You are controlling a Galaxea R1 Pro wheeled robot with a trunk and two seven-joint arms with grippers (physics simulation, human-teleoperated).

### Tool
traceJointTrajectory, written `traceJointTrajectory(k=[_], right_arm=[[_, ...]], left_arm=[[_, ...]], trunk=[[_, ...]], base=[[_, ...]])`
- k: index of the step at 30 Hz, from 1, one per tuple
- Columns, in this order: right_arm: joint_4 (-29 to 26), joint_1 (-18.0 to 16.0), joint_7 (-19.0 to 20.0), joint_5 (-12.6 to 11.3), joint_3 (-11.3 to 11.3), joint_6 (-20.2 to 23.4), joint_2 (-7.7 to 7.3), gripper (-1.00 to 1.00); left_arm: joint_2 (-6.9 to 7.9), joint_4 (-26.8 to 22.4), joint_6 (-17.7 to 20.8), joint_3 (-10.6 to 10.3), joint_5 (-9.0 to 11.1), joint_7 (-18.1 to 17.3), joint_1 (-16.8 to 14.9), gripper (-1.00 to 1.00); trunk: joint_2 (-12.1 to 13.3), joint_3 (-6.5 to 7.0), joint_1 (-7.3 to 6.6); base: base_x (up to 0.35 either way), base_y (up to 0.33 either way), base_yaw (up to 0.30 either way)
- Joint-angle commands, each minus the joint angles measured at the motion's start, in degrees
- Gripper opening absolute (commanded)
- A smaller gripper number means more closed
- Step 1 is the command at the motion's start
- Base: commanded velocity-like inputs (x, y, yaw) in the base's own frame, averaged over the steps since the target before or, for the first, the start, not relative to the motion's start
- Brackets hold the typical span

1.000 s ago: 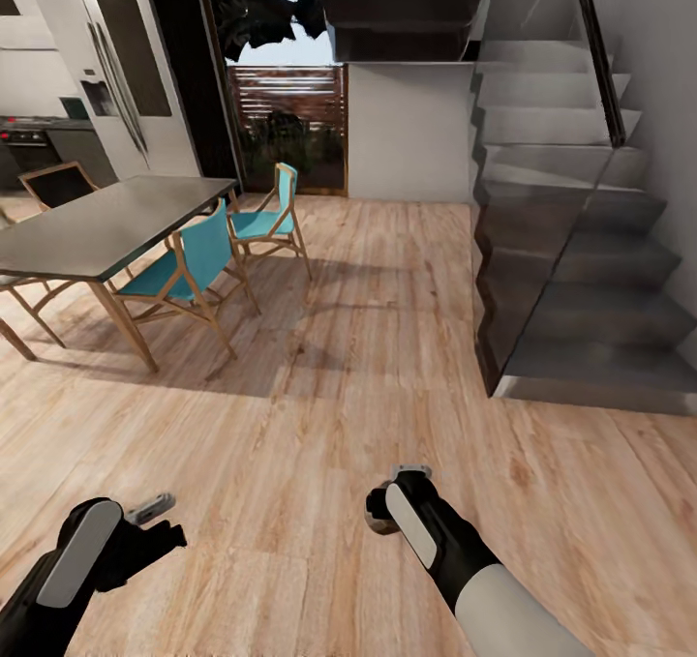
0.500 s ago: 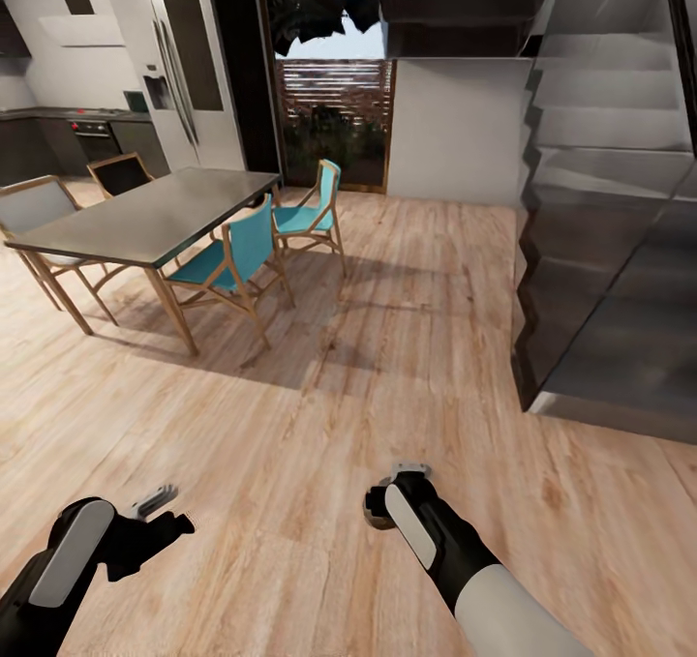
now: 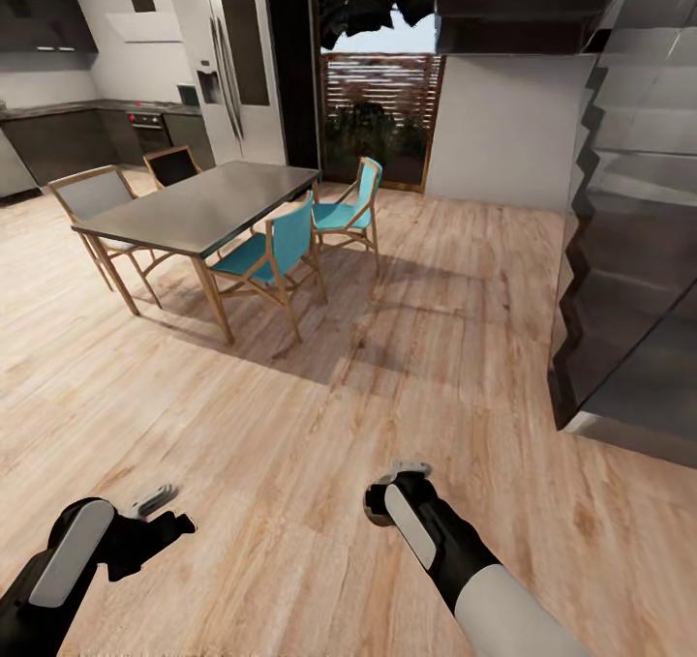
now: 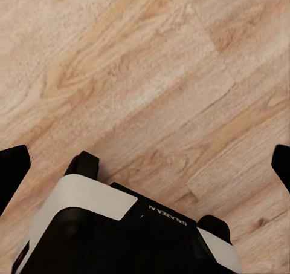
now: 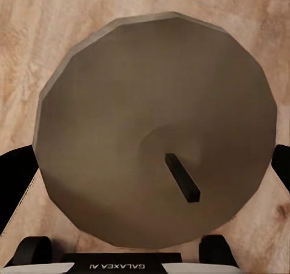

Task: Place each of the two pumpkins and all three candles from the living room inside a cabinet in the living room (use any cabinet), then make sure every cabinet is closed, and position the cauldron so it is next to a table in the living room.

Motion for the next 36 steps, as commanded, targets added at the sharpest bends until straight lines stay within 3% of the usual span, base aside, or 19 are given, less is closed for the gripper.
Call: traceJointTrajectory(k=[1, 17, 23, 31, 36], right_arm=[[0.0, 0.0, 0.0, -0.1, 0.0, -0.4, 0.00, -1.00], [0.0, 0.0, 0.0, -0.4, 0.0, -0.9, 0.00, -1.00], [0.0, 0.0, -0.2, -0.4, 0.0, -0.7, 0.00, -1.00], [-0.2, 0.0, -0.3, -0.3, 0.1, -0.3, 0.00, -1.00], [-0.3, 0.0, -0.3, -0.2, 0.1, -0.4, 0.00, -1.00]], left_arm=[[0.00, 0.0, 0.0, 0.0, 0.0, 0.0, 0.0, 1.00], [0.06, 0.0, 0.0, 0.0, -0.1, -0.1, 0.0, 1.00], [2.25, 0.0, 0.1, 0.0, 0.4, -0.2, 0.0, 1.00], [2.46, 0.0, 0.1, 0.0, 0.3, -0.2, 0.0, 1.00], [2.26, 0.0, 0.2, -0.2, 0.3, -0.2, 0.0, 1.00]], trunk=[[0.4, 0.15, -0.23], [6.8, 2.91, -3.74], [9.2, 4.01, -5.06], [12.4, 5.79, -6.82], [12.4, 6.11, -6.82]], base=[[0.000, 0.000, 0.267], [0.000, 0.000, 0.281], [0.000, 0.000, 0.298], [0.000, 0.000, 0.275], [0.000, 0.000, 0.246]])
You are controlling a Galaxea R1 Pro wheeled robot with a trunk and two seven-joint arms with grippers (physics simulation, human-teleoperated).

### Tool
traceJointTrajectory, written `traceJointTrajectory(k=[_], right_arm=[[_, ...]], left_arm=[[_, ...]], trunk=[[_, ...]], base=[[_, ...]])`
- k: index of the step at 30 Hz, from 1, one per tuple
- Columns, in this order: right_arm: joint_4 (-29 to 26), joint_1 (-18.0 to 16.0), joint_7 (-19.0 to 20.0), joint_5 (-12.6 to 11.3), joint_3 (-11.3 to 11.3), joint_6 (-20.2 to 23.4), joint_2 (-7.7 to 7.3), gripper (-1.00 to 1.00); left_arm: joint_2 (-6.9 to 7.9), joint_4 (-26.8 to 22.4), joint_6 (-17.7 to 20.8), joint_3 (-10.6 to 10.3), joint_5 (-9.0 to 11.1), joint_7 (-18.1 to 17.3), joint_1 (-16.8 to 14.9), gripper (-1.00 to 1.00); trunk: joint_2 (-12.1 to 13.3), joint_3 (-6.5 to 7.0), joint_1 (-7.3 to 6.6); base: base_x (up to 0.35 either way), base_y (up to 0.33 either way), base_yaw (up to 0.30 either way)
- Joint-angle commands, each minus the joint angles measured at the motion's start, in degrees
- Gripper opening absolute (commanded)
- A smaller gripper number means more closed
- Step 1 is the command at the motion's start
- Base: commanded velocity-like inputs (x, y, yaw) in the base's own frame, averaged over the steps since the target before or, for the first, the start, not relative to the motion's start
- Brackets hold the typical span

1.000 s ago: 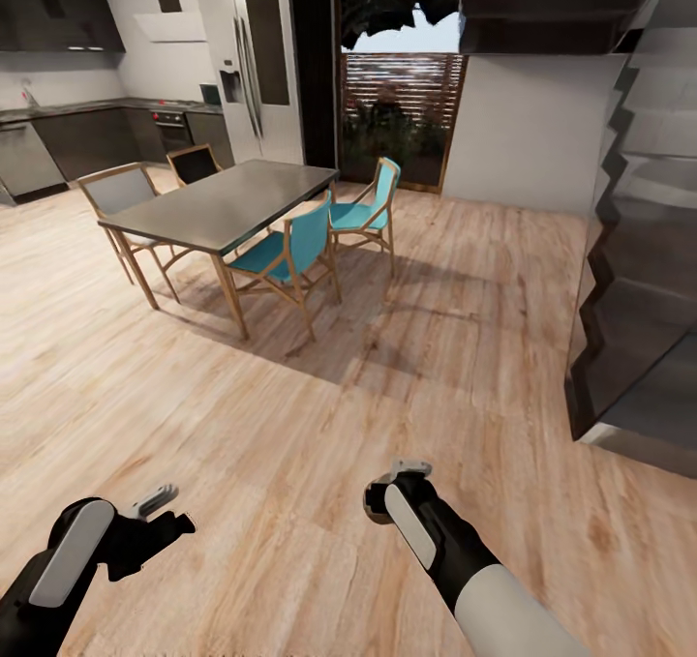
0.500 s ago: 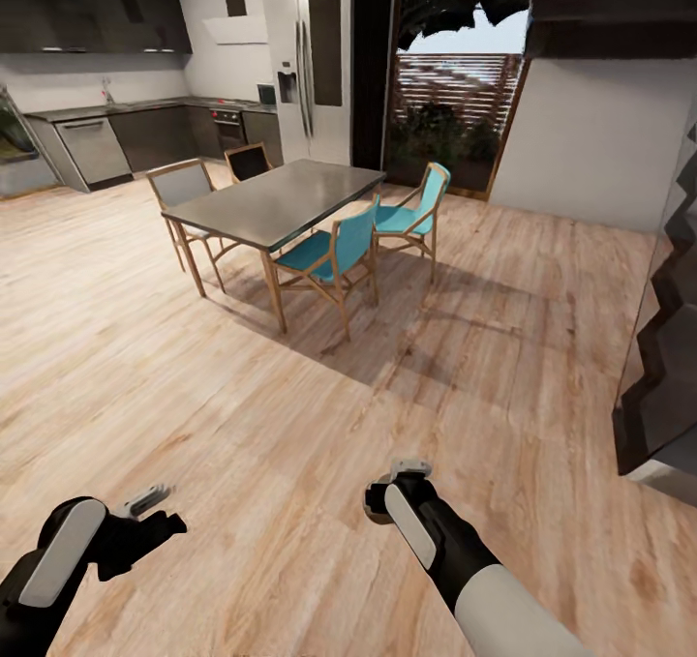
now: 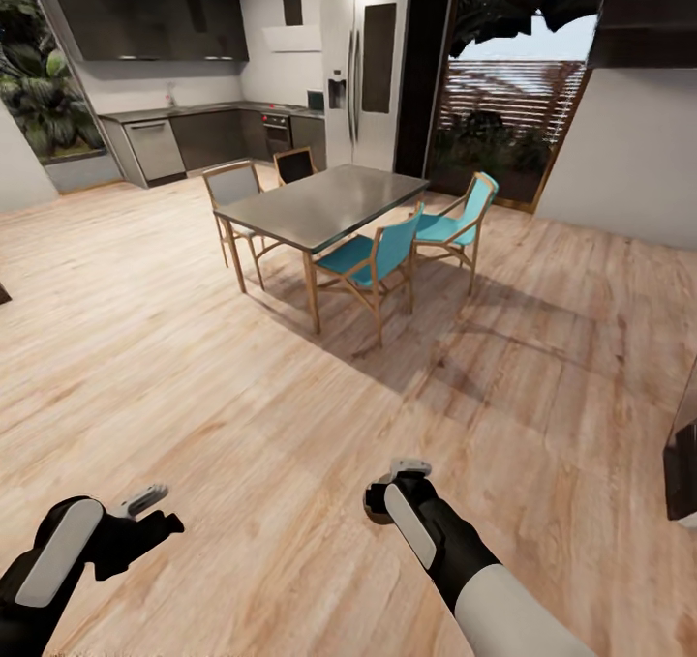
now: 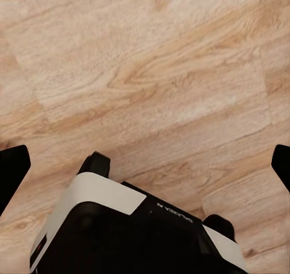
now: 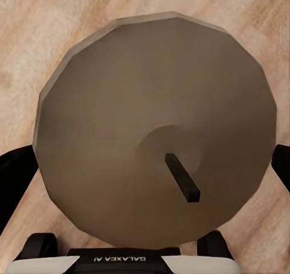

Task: Place each of the two pumpkins and all three candles from the living room inside a cabinet in the living room (use any cabinet), then make sure every cabinet is closed, and position the cauldron so it is next to a table in the living room.

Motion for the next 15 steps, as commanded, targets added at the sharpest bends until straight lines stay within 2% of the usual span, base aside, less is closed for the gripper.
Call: traceJointTrajectory(k=[1, 8, 15], right_arm=[[0.0, 0.0, 0.0, 0.0, 0.0, 0.0, 0.00, -1.00], [-0.1, 0.0, 0.0, 0.0, 0.0, -0.2, 0.00, -1.00], [-0.1, 0.0, 0.0, 0.1, 0.1, -0.6, 0.00, -1.00]], left_arm=[[-0.02, 0.0, 0.0, 0.0, 0.0, 0.0, 0.0, 1.00], [-0.02, 0.0, 0.0, -0.1, 0.5, -0.1, 0.0, 1.00], [0.02, 0.0, 0.0, -0.1, 0.7, -0.1, 0.0, 1.00]], trunk=[[0.0, 0.07, 0.00], [0.0, 0.55, 0.00], [0.0, 1.03, 0.00]], base=[[0.000, 0.000, 0.243], [0.019, 0.000, 0.242], [0.182, 0.063, 0.238]])
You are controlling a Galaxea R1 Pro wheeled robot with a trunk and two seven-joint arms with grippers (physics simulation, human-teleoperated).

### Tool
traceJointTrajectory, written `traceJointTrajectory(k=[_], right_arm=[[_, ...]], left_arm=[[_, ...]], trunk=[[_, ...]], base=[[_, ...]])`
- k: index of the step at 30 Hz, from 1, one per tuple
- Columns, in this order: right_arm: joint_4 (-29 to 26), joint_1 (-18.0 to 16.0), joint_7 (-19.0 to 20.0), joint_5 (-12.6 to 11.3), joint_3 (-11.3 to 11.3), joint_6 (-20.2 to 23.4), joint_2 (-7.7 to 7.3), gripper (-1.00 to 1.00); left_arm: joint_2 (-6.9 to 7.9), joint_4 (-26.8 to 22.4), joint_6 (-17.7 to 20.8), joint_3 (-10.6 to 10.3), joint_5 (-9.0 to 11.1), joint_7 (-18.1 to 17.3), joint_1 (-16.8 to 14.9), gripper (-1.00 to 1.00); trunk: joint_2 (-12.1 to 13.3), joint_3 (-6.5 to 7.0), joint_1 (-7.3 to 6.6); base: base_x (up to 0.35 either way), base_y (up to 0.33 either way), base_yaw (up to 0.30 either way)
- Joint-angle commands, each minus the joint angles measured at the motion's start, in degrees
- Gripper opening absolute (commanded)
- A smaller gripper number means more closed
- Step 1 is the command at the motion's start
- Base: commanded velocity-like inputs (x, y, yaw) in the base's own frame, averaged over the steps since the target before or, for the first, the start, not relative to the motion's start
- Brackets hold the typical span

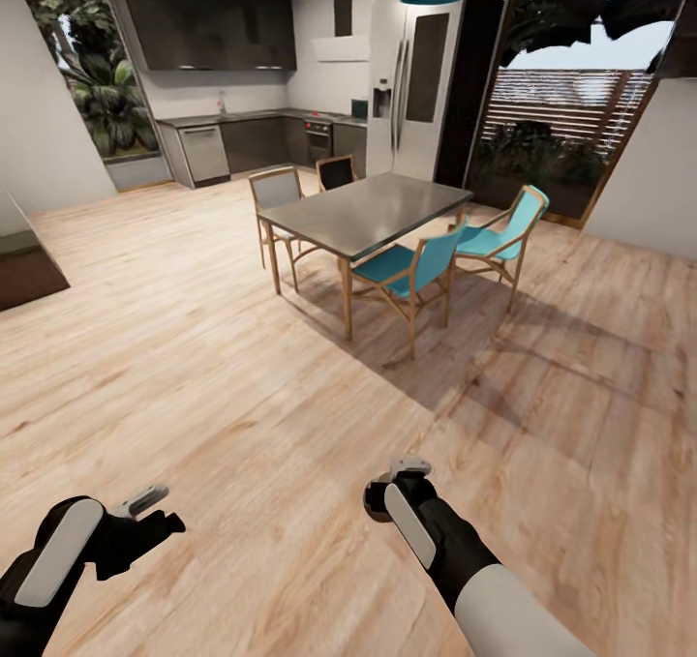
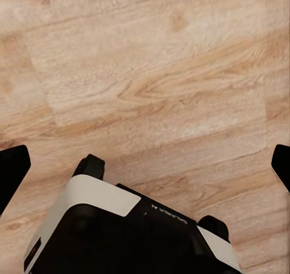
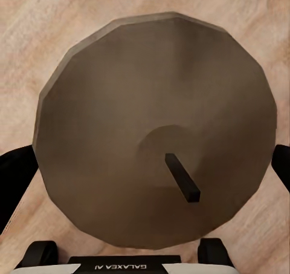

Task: Place each of the two pumpkins and all three candles from the living room inside a cabinet in the living room (use any cabinet), then make sure every cabinet is closed, and position the cauldron so it is next to a table in the living room.

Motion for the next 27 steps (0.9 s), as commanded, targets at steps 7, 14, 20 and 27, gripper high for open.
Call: traceJointTrajectory(k=[7, 14, 20, 27], right_arm=[[0.0, 0.0, 0.0, 0.0, 0.0, -1.0, 0.00, -1.00], [0.2, 0.0, 0.0, 0.0, 0.0, -4.1, 0.00, -1.00], [0.3, 0.0, 0.0, 0.0, 0.0, -4.3, 0.00, -1.00], [0.3, 0.0, 0.0, 0.0, 0.0, -4.6, 0.00, -1.00]], left_arm=[[0.13, 0.1, 0.0, 0.1, 0.0, -0.1, 0.0, 1.00], [0.16, 0.2, -0.1, 0.1, 0.0, -0.1, 0.0, 1.00], [0.18, 0.2, -0.1, 0.2, 0.0, -0.1, 0.0, 1.00], [0.21, 0.2, -0.1, 0.3, 0.0, -0.1, 0.0, 1.00]], trunk=[[0.0, 0.50, 0.00], [0.0, 1.03, 0.00], [0.0, 1.48, 0.00], [0.0, 2.01, 0.00]], base=[[0.239, 0.205, 0.228], [0.153, 0.298, 0.208], [0.149, 0.306, 0.202], [0.239, 0.263, 0.202]])
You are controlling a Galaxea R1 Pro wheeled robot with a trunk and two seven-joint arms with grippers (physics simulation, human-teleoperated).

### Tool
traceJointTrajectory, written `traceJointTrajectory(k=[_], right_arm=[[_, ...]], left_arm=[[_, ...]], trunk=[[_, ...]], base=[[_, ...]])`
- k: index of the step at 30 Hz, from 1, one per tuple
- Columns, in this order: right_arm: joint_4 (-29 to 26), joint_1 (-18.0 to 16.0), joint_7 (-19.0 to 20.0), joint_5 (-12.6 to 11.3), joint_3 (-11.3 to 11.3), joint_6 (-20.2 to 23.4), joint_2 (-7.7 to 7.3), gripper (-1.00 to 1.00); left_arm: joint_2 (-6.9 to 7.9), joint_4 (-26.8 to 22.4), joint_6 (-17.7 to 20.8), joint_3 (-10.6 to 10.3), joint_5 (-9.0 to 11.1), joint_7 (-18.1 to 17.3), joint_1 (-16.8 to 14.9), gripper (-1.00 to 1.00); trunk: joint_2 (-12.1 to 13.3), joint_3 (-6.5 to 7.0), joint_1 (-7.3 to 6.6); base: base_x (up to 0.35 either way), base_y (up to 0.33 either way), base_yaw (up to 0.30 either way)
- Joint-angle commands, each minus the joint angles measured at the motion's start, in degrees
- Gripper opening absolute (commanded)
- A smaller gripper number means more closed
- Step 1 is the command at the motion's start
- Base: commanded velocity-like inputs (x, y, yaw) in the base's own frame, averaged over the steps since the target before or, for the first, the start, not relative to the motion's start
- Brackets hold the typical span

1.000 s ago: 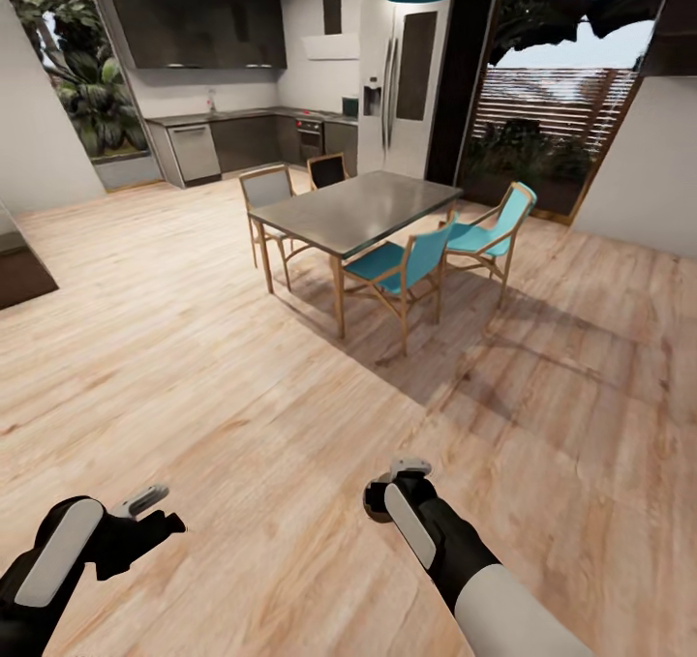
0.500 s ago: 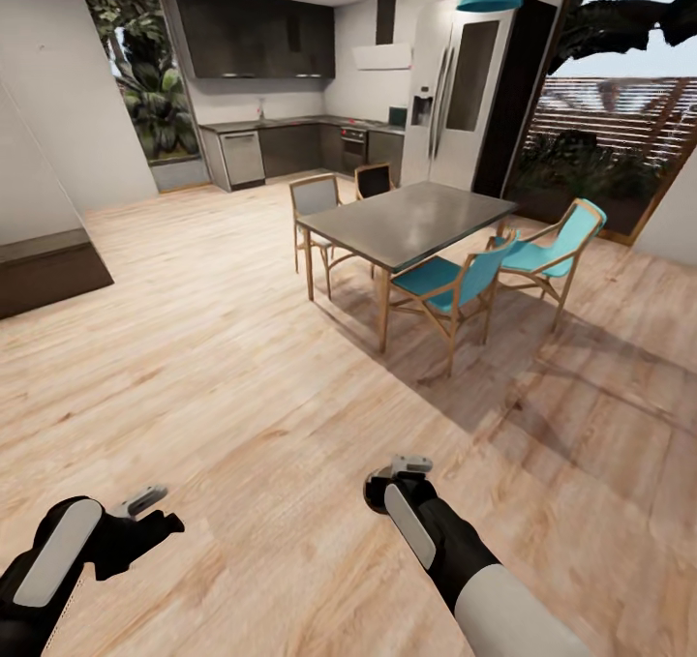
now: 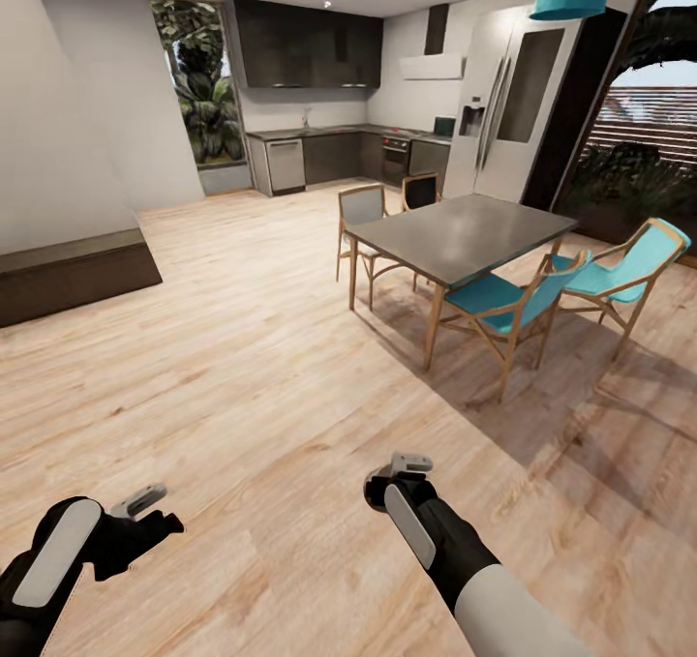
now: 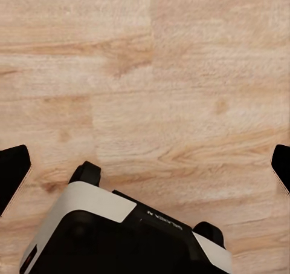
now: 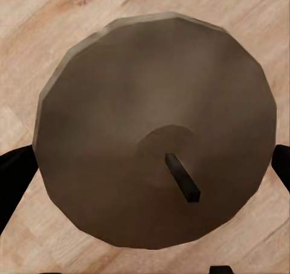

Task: Place each of the two pumpkins and all three candles from the living room inside a cabinet in the living room (use any cabinet), then make sure every cabinet is closed, and position the cauldron so it is next to a table in the living room.

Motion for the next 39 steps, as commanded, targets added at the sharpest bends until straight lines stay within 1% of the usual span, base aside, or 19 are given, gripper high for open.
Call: traceJointTrajectory(k=[1, 12, 16, 17, 18, 20, 22, 27, 39], right_arm=[[0.0, 0.0, 0.0, 0.0, 0.0, 0.0, 0.00, -1.00], [0.0, 0.0, 0.0, 0.1, 0.0, -0.1, 0.00, -1.00], [0.1, 0.0, 0.0, 0.0, 0.1, -1.6, 0.00, -1.00], [0.1, 0.0, 0.0, 0.1, 0.4, -1.7, 0.00, -1.00], [0.1, 0.0, 0.0, 0.1, 1.4, -1.9, 0.00, -1.00], [0.1, 0.0, 0.0, 0.1, 4.2, -2.2, 0.00, -1.00], [0.1, 0.0, 0.0, 0.1, 5.2, -3.6, 0.00, -1.00], [0.4, 0.0, 0.0, 0.1, 5.8, -5.3, 0.00, -1.00], [0.5, 0.0, 0.0, 0.1, 5.8, -5.3, 0.00, -1.00]], left_arm=[[-0.01, 0.0, 0.0, 0.0, 0.0, 0.0, 0.0, 1.00], [-0.04, 0.0, 0.0, 0.0, 0.0, 0.1, 0.0, 1.00], [-0.02, 0.1, 0.0, 0.0, 0.0, 0.1, 0.0, 1.00], [-0.02, 0.1, 0.0, 0.0, 0.0, 0.1, 0.0, 1.00], [-0.03, 0.1, 0.0, 0.0, 0.0, 0.1, 0.0, 1.00], [-0.02, 0.2, 0.0, 0.0, 0.0, 0.1, 0.0, 1.00], [-0.03, 0.2, 0.0, 0.0, 0.0, 0.1, 0.0, 1.00], [-0.03, 0.5, 0.0, 0.0, 0.0, 0.1, 0.0, 1.00], [-0.04, 0.6, 0.0, 0.0, 0.0, 0.1, 0.0, 1.00]], trunk=[[0.0, 0.08, 0.00], [0.0, 0.92, 0.00], [0.0, 1.22, 0.00], [0.0, 1.30, 0.00], [0.0, 1.37, 0.00], [0.0, 1.52, 0.00], [0.0, 1.67, 0.00], [0.0, 2.03, 0.00], [0.0, 2.85, 0.00]], base=[[0.255, 0.249, 0.202], [0.265, 0.235, 0.202], [0.270, 0.229, 0.202], [0.270, 0.229, 0.202], [0.270, 0.229, 0.202], [0.251, 0.244, 0.202], [0.228, 0.261, 0.204], [0.207, 0.274, 0.211], [0.213, 0.271, 0.214]])
